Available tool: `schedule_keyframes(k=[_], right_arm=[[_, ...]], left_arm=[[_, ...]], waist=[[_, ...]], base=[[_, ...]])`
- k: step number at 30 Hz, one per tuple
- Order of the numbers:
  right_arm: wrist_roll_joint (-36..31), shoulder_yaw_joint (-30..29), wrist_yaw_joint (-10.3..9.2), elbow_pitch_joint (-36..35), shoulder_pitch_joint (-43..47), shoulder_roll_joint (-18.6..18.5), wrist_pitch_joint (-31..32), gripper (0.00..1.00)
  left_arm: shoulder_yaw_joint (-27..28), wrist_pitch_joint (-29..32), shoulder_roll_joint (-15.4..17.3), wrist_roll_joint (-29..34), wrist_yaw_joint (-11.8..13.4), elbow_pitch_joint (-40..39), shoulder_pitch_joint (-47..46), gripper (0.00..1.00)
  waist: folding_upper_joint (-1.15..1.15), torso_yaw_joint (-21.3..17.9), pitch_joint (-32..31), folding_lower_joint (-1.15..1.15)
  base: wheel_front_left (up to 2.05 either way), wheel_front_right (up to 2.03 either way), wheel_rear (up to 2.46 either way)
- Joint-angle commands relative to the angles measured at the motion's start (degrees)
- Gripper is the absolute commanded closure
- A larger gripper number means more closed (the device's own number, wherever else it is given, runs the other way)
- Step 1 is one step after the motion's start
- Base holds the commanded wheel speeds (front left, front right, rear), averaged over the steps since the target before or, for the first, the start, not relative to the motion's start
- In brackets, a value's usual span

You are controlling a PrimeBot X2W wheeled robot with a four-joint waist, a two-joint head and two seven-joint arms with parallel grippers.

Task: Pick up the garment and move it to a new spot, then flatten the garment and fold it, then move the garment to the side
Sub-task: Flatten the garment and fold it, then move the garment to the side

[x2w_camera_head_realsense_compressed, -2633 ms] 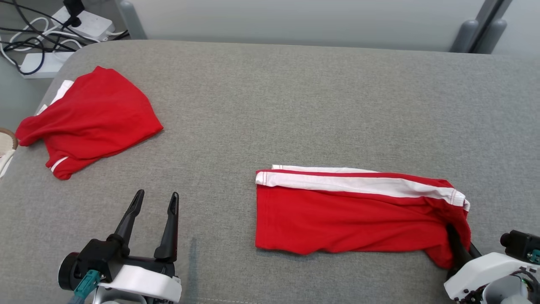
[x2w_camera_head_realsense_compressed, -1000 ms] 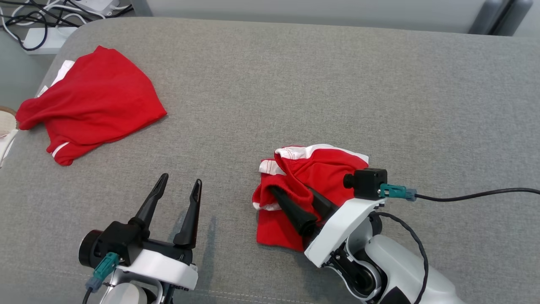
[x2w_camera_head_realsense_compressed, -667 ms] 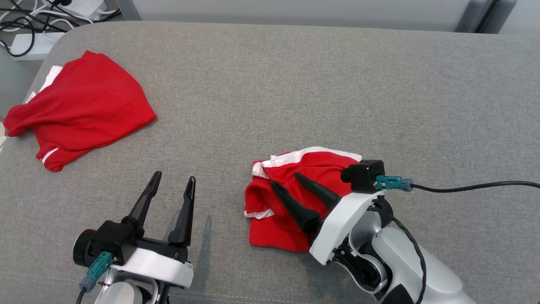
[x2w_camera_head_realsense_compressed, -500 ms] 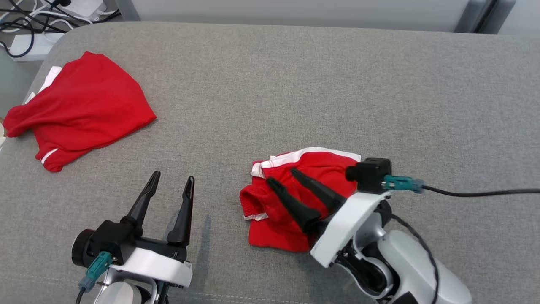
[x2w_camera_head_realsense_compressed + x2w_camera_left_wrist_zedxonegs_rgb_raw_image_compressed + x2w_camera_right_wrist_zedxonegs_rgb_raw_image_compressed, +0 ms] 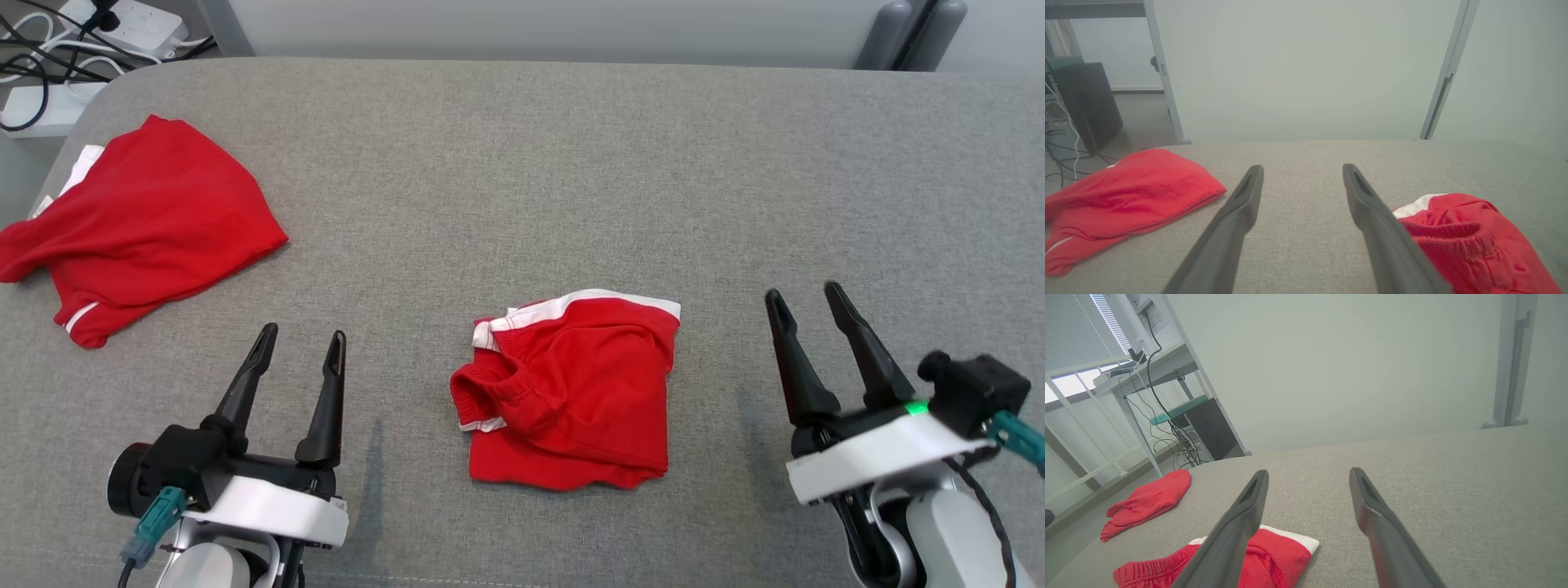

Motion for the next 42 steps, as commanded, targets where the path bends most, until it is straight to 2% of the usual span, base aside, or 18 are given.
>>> schedule_keyframes(k=[1, 8, 14, 19, 28, 38, 39, 40, 42], right_arm=[[-2.2, 0.4, 0.25, 0.0, 0.8, 0.0, -2.2, 0.00], [-8.4, -3.5, 0.25, 6.0, 5.8, 1.6, -5.9, 0.00], [-8.2, -3.3, 0.25, 7.4, 6.3, 3.0, -6.1, 0.00], [-5.3, -0.6, 0.25, 12.2, 3.3, 3.6, -6.2, 0.00], [3.1, 9.2, 0.25, 23.4, -5.2, 4.4, -4.1, 0.00], [11.8, 16.8, 0.25, 29.9, -9.5, 4.7, 0.9, 0.02], [12.8, 17.5, 0.25, 30.0, -9.8, 4.7, 1.2, 0.53], [13.5, 18.2, 0.25, 30.2, -10.1, 4.7, 1.5, 1.00], [14.7, 19.5, 0.25, 30.3, -10.6, 4.7, 2.0, 1.00]], left_arm=[[2.4, -0.3, 1.0, 0.2, 0.5, -1.8, -0.8, 0.00], [3.2, -0.3, 1.0, -0.1, 0.9, -2.0, 0.5, 0.00], [3.4, -0.3, 1.2, -0.3, 1.3, -2.2, 1.1, 0.00], [2.8, -0.2, 1.3, -0.4, 1.3, -2.1, 0.8, 0.00], [1.4, -0.2, 0.8, -0.8, 1.3, -1.6, -0.1, 0.00], [0.7, -0.3, 0.6, -1.0, 1.5, -1.0, -0.6, 0.00], [0.8, -0.3, 0.6, -1.0, 1.6, -1.1, -0.5, 0.00], [0.8, -0.3, 0.6, -1.0, 1.6, -1.1, -0.6, 0.00], [0.8, -0.3, 0.6, -1.0, 1.7, -1.2, -0.8, 0.00]], waist=[[0.00, -0.2, -0.2, 0.00], [0.00, -0.8, -0.9, 0.00], [0.00, -1.3, -0.9, 0.00], [0.00, -0.2, -0.6, 0.00], [0.00, 3.6, 0.5, 0.00], [0.00, 4.9, 0.9, 0.00], [0.00, 4.8, 1.0, 0.00], [0.00, 4.6, 1.1, 0.00], [0.00, 4.0, 1.4, 0.00]], base=[[0.00, 0.00, 0.00], [0.00, 0.00, 0.00], [0.00, 0.00, 0.00], [0.00, 0.00, 0.00], [0.00, 0.00, 0.00], [0.00, 0.00, 0.00], [0.00, 0.00, 0.00], [0.00, 0.00, 0.00], [0.00, 0.00, 0.00]])
